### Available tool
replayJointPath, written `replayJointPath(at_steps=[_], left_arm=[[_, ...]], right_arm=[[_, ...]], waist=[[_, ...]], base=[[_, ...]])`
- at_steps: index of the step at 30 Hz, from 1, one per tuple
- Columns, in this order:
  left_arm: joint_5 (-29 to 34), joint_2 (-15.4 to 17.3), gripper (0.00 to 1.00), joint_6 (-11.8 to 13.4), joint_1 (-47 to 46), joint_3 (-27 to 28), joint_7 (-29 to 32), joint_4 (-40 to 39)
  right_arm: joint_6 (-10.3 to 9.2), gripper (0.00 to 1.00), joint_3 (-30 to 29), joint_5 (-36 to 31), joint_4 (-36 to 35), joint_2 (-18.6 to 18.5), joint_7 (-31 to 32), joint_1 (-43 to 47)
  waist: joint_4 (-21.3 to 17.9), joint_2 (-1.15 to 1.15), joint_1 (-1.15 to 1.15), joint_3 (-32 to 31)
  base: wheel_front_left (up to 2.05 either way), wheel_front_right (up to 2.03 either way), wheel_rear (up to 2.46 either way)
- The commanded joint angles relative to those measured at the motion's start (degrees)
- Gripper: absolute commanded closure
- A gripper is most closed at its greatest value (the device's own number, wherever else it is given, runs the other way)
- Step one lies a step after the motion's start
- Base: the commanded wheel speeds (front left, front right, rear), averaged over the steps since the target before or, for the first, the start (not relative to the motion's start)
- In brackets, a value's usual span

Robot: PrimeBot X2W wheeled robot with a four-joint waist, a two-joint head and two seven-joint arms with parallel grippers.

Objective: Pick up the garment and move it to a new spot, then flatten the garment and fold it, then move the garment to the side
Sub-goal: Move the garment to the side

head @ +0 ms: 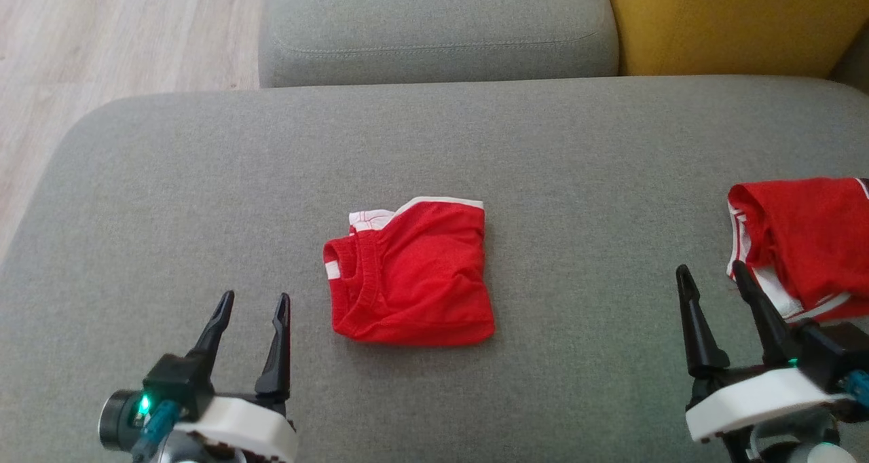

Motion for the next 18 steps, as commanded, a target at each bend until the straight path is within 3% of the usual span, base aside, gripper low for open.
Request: replayJointPath(at_steps=[1,12,18], left_arm=[[-0.20,1.16,0.00,0.44,-2.92,2.15,-0.51,-2.08],[-0.02,0.70,0.00,0.30,-5.57,1.51,-0.81,-2.84],[-0.07,-0.61,0.00,-0.53,-9.72,1.31,-1.60,-2.96]], right_arm=[[-0.05,0.00,1.10,-0.05,-2.28,-0.35,0.19,-1.81],[-0.05,0.00,0.73,-0.60,-1.12,-0.72,1.20,-3.33],[-0.05,0.00,3.95,1.00,5.37,-0.84,2.12,-8.43]], waist=[[0.05,0.00,0.00,0.07],[2.41,0.00,0.00,3.05],[5.93,0.00,0.00,7.15]], base=[[0.00,0.00,0.00],[0.00,0.00,0.00],[0.00,0.00,0.00]])
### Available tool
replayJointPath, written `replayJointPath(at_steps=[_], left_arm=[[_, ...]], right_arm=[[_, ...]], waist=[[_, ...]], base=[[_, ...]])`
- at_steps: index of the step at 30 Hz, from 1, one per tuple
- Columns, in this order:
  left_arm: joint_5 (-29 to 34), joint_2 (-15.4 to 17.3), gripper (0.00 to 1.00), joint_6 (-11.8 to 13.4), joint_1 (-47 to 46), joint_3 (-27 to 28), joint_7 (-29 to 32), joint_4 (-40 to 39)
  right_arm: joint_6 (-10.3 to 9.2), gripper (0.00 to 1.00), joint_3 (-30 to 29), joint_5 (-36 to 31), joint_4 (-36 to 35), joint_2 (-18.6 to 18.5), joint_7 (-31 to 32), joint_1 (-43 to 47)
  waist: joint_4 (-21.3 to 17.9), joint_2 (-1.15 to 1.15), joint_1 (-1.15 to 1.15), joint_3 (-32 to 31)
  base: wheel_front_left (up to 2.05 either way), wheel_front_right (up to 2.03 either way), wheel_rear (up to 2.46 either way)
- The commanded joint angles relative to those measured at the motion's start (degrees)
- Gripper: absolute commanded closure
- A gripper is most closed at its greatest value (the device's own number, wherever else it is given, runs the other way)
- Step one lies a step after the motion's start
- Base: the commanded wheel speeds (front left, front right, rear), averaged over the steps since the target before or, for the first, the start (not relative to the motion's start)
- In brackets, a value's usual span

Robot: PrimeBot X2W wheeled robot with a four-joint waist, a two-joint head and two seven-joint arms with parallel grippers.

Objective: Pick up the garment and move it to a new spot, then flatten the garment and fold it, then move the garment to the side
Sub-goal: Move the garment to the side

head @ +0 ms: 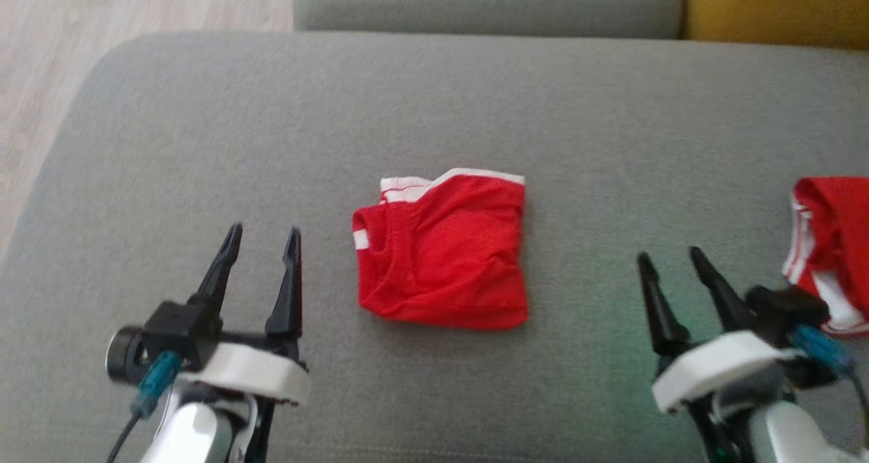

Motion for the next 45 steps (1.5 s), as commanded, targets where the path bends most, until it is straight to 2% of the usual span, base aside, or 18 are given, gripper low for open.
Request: replayJointPath(at_steps=[1,3,9,18,19,20,21,22,29,35,40,45], left_arm=[[0.09,0.32,0.00,-0.31,-3.68,1.90,-0.72,-1.92],[0.41,-0.30,0.00,-1.05,-5.84,1.54,-1.09,-1.51],[0.99,-1.59,0.00,-1.89,-8.38,1.43,-1.56,-0.26],[1.79,-3.06,0.00,-2.57,-8.74,2.35,-1.72,0.23],[1.92,-3.17,0.00,-2.68,-8.69,2.52,-1.72,0.21],[2.02,-3.28,0.00,-2.81,-8.64,2.70,-1.73,0.17],[2.14,-3.38,0.00,-2.93,-8.60,2.89,-1.73,0.16],[2.25,-3.46,0.00,-3.06,-8.54,3.08,-1.73,0.17],[3.16,-3.77,0.00,-3.83,-8.46,3.95,-1.73,-0.07],[4.02,-3.80,0.00,-4.23,-8.03,4.75,-1.74,-0.91],[4.53,-3.55,0.00,-4.51,-7.59,5.21,-1.74,-1.77],[4.81,-3.28,0.00,-4.66,-7.28,5.66,-1.74,-2.50]], right_arm=[[-0.05,0.00,2.36,0.45,-0.47,-0.74,-0.07,-3.86],[-0.05,0.00,5.97,1.81,4.79,-0.54,-0.21,-7.39],[-0.05,0.00,13.07,7.25,15.78,0.11,-0.59,-14.56],[-0.05,0.00,21.02,17.20,27.98,0.27,1.72,-20.80],[-0.05,0.25,21.86,17.76,29.03,0.28,2.05,-21.40],[-0.05,0.61,22.61,18.18,30.01,0.28,2.40,-21.99],[-0.05,0.87,23.20,18.47,30.84,0.28,2.48,-22.50],[-0.05,1.00,23.63,18.34,31.62,0.28,2.35,-22.98],[-0.05,1.00,24.98,16.83,33.79,0.28,0.51,-25.10],[-0.05,1.00,25.41,14.02,32.39,0.11,-1.08,-25.80],[-0.05,1.00,24.67,11.33,28.84,-2.21,-0.95,-24.52],[-0.05,1.00,23.50,8.99,23.31,-6.43,1.35,-22.20]], waist=[[2.24,0.00,0.00,2.21],[4.00,0.00,0.00,4.04],[5.99,0.00,0.00,6.30],[6.15,0.00,0.00,7.75],[6.05,0.00,0.00,7.81],[5.94,0.00,0.00,7.87],[5.80,0.00,0.00,7.86],[5.65,0.00,0.00,7.83],[4.22,0.00,0.00,7.82],[0.71,0.00,0.00,7.73],[-3.80,0.00,0.00,7.67],[-8.84,0.00,0.00,7.70]], base=[[0.00,0.00,0.00],[0.00,0.00,0.00],[0.00,0.00,0.00],[0.00,0.00,0.00],[0.00,0.00,0.00],[0.00,0.00,0.00],[0.00,0.00,0.00],[0.00,0.00,0.00],[0.00,0.00,0.00],[0.00,0.00,0.00],[0.00,0.00,0.00],[0.00,0.00,0.00]])
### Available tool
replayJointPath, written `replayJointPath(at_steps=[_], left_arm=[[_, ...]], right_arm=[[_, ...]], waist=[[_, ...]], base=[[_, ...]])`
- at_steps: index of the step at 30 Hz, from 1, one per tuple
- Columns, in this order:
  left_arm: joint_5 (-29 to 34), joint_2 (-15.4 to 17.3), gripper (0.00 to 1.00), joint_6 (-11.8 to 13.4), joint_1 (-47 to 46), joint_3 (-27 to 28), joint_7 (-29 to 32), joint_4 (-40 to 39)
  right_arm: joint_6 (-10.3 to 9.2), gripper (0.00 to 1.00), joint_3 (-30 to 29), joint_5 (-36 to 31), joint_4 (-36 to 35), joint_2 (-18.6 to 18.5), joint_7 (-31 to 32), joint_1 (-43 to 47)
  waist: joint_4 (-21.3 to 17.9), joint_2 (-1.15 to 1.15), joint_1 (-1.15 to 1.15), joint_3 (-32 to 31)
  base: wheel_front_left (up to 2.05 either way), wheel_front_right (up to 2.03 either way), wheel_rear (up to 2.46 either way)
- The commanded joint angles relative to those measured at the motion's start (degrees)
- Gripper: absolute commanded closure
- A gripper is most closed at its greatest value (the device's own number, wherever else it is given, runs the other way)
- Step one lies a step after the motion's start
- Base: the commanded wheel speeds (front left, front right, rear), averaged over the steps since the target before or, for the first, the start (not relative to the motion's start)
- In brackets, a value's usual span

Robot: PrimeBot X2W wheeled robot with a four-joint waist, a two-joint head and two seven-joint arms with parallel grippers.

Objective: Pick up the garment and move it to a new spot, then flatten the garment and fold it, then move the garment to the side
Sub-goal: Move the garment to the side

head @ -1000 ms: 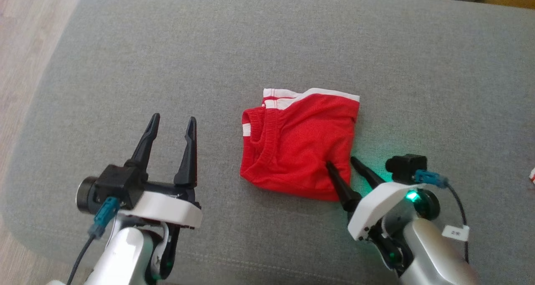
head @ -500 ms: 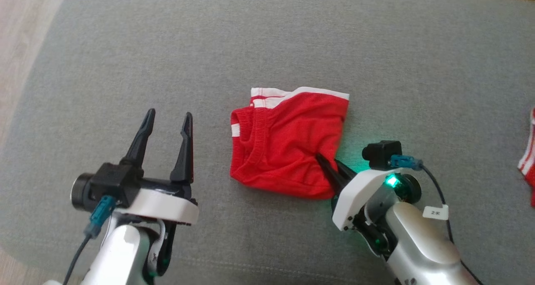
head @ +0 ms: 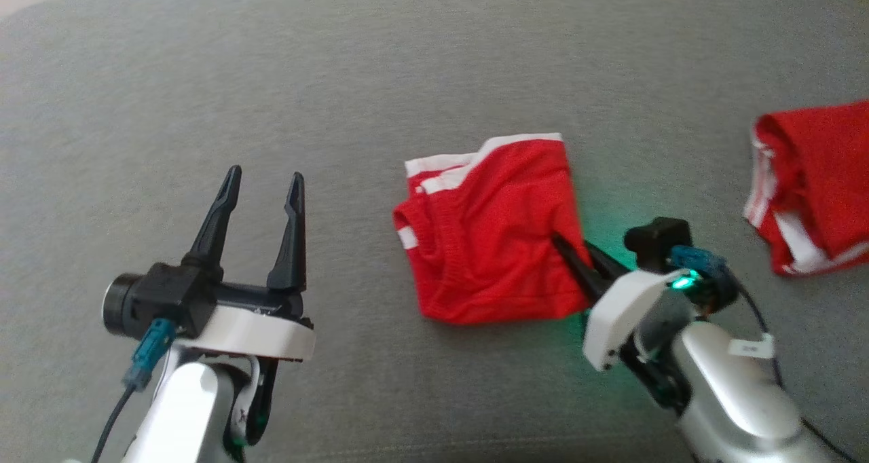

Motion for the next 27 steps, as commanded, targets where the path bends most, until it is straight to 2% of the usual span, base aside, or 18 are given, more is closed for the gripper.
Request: replayJointPath(at_steps=[1,7,12,21,27], left_arm=[[0.61,0.96,0.00,0.02,-1.26,2.20,-0.50,-2.24],[0.82,1.13,0.00,-0.30,-1.54,2.10,-0.50,-2.52],[1.09,1.29,0.00,-0.45,-2.32,1.75,-0.50,-2.56],[1.25,1.83,0.00,-0.62,-3.90,1.62,-0.50,-2.92],[1.40,2.01,0.00,-0.78,-5.10,1.41,-0.48,-3.20]], right_arm=[[-0.05,1.00,0.13,-0.65,-3.45,-1.29,0.79,0.87],[-0.05,1.00,-3.57,-2.53,-11.26,-7.22,4.88,3.26],[-0.05,1.00,-6.66,-2.66,-15.34,-10.95,7.22,1.26],[-0.05,1.00,-14.19,-2.33,-22.01,-19.31,11.04,-3.68],[-0.05,1.00,-18.69,0.38,-21.11,-23.24,12.75,-5.28]], waist=[[-3.43,0.00,0.00,-0.01],[-7.89,0.00,0.00,0.83],[-10.14,0.00,0.00,2.44],[-11.45,0.00,0.00,5.33],[-11.36,0.00,0.00,7.44]], base=[[0.00,0.00,0.00],[0.00,0.00,0.00],[0.00,0.00,0.00],[0.00,0.00,0.00],[0.00,0.00,0.00]])
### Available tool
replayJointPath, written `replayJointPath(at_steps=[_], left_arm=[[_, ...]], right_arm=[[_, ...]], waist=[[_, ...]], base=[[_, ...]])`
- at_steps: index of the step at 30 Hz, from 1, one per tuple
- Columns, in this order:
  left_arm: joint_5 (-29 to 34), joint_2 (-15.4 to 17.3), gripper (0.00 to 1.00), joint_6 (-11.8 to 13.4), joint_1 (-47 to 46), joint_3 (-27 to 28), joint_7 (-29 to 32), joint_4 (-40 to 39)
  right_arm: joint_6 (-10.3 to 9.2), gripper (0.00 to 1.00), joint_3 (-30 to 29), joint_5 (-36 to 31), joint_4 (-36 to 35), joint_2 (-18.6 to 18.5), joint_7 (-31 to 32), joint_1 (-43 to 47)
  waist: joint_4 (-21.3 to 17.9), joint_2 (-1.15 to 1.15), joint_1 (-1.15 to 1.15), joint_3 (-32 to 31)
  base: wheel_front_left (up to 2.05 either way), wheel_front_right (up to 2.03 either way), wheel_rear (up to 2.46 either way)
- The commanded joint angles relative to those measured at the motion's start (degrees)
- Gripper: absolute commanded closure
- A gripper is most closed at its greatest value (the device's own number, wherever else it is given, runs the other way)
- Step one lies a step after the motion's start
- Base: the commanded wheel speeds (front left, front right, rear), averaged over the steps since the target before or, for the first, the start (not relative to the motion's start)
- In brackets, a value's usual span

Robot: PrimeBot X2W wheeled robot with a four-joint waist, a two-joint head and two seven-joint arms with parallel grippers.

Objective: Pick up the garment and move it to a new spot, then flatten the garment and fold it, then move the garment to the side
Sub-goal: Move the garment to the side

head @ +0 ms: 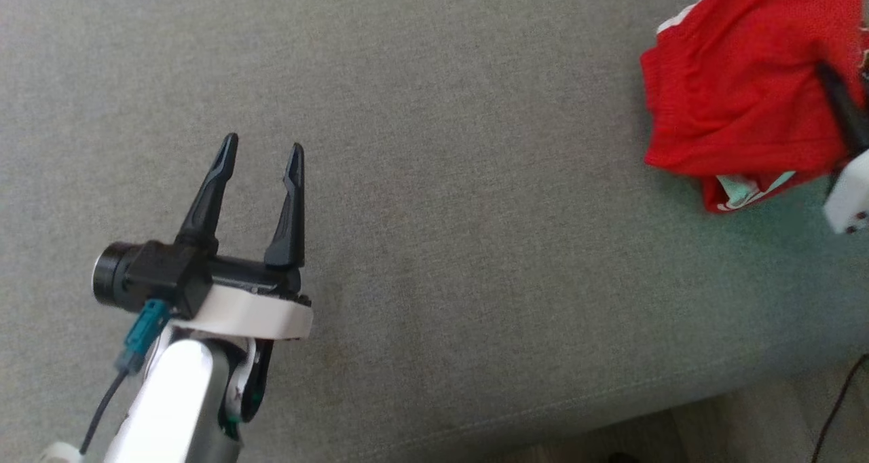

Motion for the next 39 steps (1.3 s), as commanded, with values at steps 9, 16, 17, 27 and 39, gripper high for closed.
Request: replayJointPath(at_steps=[9,16,17,27,39], left_arm=[[0.47,1.58,0.00,-0.76,-4.91,1.61,-0.28,-2.19],[0.48,1.86,0.00,-1.05,-6.33,1.31,-0.26,-1.91],[0.44,1.89,0.00,-1.07,-6.45,1.30,-0.26,-1.85],[-0.28,1.77,0.00,-0.77,-6.03,1.64,-0.28,-0.92],[-1.27,1.47,0.00,0.63,0.35,3.13,-0.29,0.67]], right_arm=[[-0.05,1.00,-4.35,0.62,10.61,0.09,0.48,-4.13],[-0.05,1.00,-6.07,-8.11,20.38,2.14,-6.85,-9.56],[-0.05,1.00,-6.17,-9.93,21.60,2.28,-7.80,-10.20],[-0.05,0.00,-11.26,-14.90,31.18,7.06,-11.87,-12.10],[-0.05,0.00,-14.98,-10.76,18.17,14.10,-17.42,0.19]], waist=[[0.85,0.00,0.00,4.09],[1.18,0.00,0.00,5.57],[1.20,0.00,0.00,5.66],[1.32,0.00,0.00,4.26],[0.95,0.00,0.00,-6.14]], base=[[0.00,0.00,0.00],[0.00,0.00,0.00],[0.00,0.00,0.00],[0.00,0.00,0.00],[0.00,0.00,0.00]])
